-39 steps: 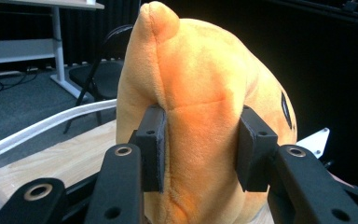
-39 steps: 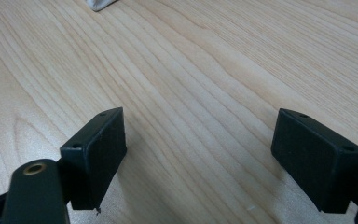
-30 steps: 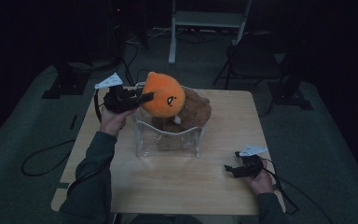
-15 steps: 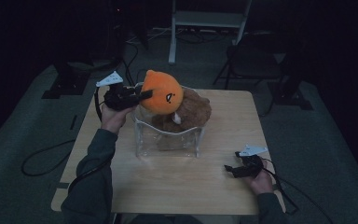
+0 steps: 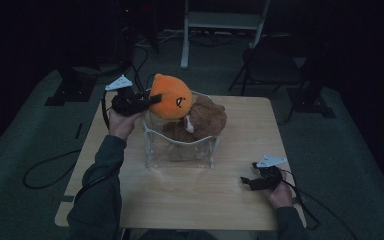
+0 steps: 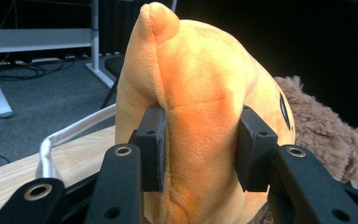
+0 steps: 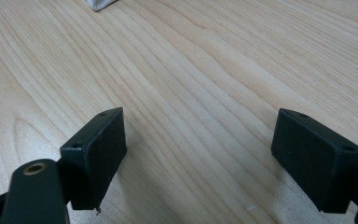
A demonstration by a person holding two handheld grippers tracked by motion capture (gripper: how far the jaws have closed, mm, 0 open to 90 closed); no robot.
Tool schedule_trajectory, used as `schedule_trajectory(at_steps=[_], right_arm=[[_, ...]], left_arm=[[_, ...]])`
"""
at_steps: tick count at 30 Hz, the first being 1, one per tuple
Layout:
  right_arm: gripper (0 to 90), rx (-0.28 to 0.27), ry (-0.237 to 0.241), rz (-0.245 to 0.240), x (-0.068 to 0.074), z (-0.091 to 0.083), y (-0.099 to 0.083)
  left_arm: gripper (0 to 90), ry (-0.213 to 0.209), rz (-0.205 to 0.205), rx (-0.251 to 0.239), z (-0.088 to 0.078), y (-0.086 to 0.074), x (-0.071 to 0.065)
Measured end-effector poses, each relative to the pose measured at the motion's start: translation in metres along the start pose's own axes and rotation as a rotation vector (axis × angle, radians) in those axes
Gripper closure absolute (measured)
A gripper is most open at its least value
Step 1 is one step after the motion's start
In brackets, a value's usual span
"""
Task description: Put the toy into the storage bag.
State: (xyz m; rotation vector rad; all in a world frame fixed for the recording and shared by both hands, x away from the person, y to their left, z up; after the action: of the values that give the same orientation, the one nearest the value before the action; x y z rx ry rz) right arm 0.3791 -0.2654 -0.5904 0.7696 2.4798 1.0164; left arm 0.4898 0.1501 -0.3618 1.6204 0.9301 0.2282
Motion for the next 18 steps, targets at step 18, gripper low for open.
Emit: schedule_trajectory(at_steps=[18], right_arm=[[17.0,0.000,0.000,0.000,0.000,0.000,0.000]], left_arm=[[60.2,0.078,-0.005,0.009,0.004,-0.003,0.015]])
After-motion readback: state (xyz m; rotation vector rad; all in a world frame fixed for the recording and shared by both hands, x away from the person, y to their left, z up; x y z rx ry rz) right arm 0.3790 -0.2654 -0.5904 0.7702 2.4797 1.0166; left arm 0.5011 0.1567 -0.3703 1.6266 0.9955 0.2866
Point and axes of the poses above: each handheld gripper's, and its own axes: z roughly forward along the jaws, y roughly out of its top, x roughly to its left, the point moved 6 cm from there along z, roughly forward along the jaws, and after that the axes turned 9 degrees about -z, right-handed, at the moved point
